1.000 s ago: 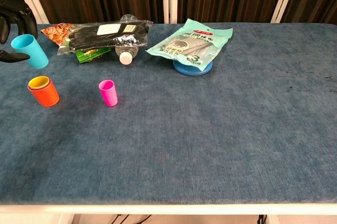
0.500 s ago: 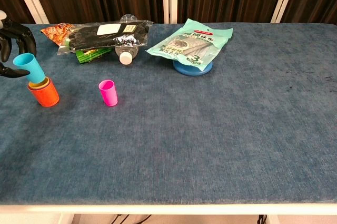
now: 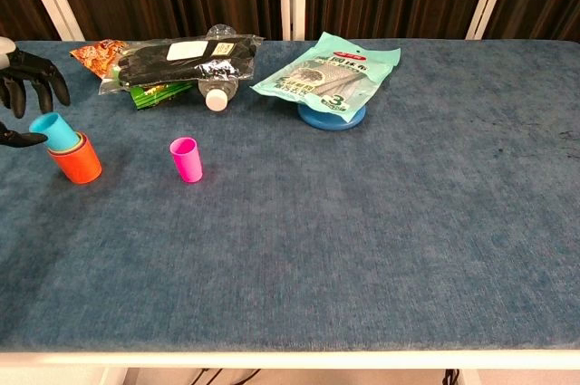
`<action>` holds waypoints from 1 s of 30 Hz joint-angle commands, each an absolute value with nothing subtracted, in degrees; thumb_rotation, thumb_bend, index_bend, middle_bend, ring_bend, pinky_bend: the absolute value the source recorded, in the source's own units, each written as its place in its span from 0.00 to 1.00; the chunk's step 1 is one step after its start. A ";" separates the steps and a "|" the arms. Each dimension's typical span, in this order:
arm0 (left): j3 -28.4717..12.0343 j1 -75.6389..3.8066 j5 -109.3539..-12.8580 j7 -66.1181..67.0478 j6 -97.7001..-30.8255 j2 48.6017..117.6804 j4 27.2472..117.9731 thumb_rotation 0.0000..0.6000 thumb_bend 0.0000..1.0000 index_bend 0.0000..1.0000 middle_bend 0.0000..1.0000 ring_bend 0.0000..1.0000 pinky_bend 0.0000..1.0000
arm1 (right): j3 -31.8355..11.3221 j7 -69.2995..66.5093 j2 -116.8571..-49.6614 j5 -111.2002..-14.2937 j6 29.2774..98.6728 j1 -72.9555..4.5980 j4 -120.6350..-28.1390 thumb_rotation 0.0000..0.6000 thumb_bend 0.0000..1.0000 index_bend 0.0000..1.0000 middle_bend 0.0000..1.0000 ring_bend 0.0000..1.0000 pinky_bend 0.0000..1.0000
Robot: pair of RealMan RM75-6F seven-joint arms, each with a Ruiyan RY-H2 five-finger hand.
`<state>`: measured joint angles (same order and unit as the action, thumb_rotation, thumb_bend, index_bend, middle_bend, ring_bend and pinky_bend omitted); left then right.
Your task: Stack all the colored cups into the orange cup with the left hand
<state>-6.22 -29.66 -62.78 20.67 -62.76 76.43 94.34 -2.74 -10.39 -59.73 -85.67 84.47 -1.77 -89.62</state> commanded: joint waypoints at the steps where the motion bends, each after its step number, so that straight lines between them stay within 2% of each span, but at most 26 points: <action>1: -6.29 -29.12 -65.33 19.11 -64.66 76.60 94.35 1.00 0.24 0.15 0.18 0.17 0.24 | -2.78 -10.27 -59.75 -85.69 84.44 -1.82 -89.68 1.00 0.27 0.00 0.00 0.00 0.00; 7: -6.71 -29.34 -69.44 17.85 -66.22 75.82 96.89 1.00 0.23 0.15 0.18 0.16 0.23 | -2.86 -9.65 -59.72 -85.69 84.19 -2.07 -90.13 1.00 0.27 0.00 0.00 0.00 0.00; 16: -6.96 -35.37 -68.28 27.13 -59.84 78.17 98.78 1.00 0.22 0.15 0.19 0.16 0.24 | -2.90 -8.47 -58.64 -86.06 84.91 -1.89 -91.98 1.00 0.27 0.00 0.00 0.00 0.00; 22: -6.63 -37.13 -64.09 33.94 -59.70 84.30 95.69 1.00 0.22 0.21 0.24 0.22 0.28 | -2.54 -9.17 -58.81 -85.74 84.48 -1.67 -91.37 1.00 0.27 0.00 0.00 0.00 0.00; 30: -6.99 -39.20 -61.57 34.76 -57.99 87.41 94.17 1.00 0.22 0.22 0.28 0.29 0.30 | -2.50 -10.82 -59.39 -85.43 84.28 -1.52 -89.55 1.00 0.27 0.00 0.00 0.00 0.00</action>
